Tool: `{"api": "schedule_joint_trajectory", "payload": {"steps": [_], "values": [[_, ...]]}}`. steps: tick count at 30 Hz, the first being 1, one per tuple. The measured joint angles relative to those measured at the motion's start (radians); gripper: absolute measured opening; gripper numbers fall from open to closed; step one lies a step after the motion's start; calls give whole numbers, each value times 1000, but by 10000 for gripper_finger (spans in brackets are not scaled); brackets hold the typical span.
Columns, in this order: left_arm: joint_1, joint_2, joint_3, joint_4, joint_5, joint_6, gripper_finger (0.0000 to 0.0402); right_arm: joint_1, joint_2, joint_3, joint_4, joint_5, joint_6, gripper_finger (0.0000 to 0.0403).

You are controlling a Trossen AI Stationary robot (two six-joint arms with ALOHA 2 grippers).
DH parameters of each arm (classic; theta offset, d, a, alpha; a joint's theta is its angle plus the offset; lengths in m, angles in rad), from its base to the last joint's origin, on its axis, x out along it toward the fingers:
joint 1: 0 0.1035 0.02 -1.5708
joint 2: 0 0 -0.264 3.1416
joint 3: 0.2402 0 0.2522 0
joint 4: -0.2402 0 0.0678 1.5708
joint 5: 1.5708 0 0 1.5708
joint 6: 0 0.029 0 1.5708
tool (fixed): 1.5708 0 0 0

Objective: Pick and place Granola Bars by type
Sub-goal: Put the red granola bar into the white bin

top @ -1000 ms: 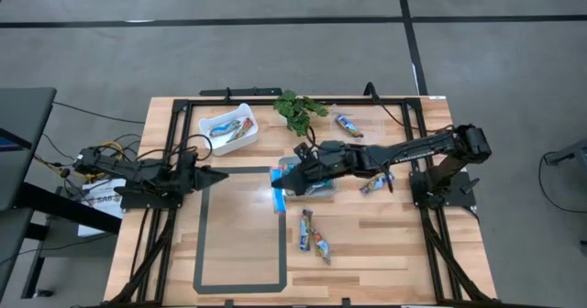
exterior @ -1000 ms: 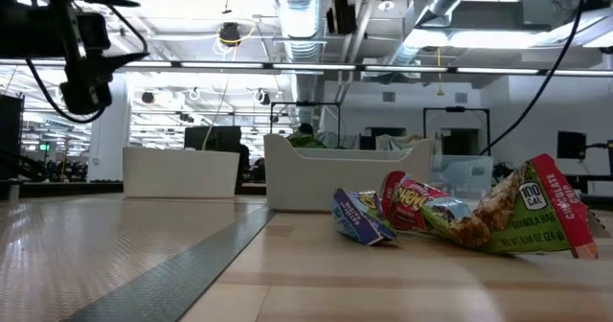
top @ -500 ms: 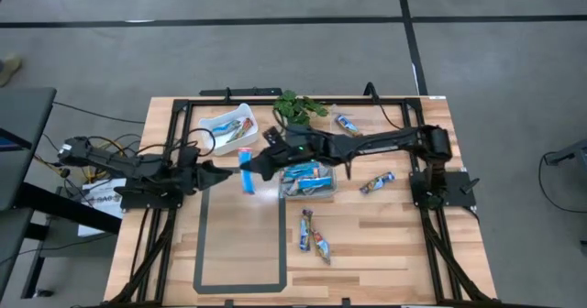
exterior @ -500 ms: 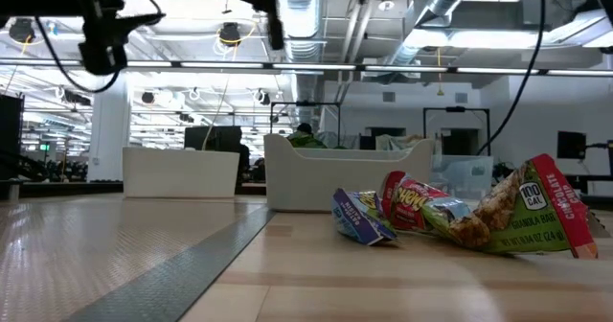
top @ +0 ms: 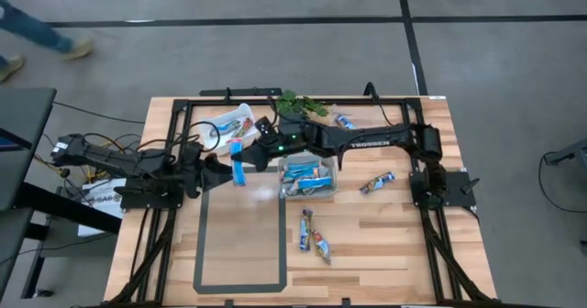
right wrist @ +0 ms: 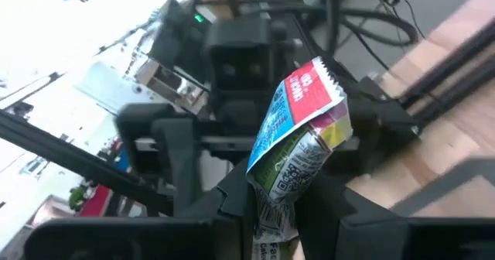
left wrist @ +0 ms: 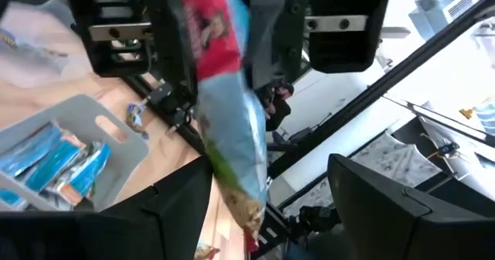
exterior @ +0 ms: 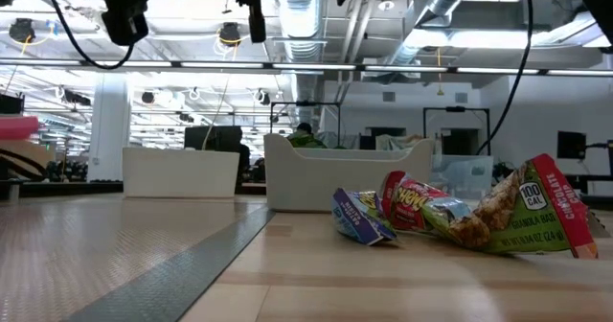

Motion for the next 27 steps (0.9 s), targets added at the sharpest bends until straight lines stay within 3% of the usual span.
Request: {"api": "schedule_joint_trajectory", "payload": {"steps": [14,27], "values": [[66,128,2,79,58,-20,237,5,-5,0,38,6,7,66],[70,122,2,98,60,15,90,5,-5,0,35,6,0,66]]}}
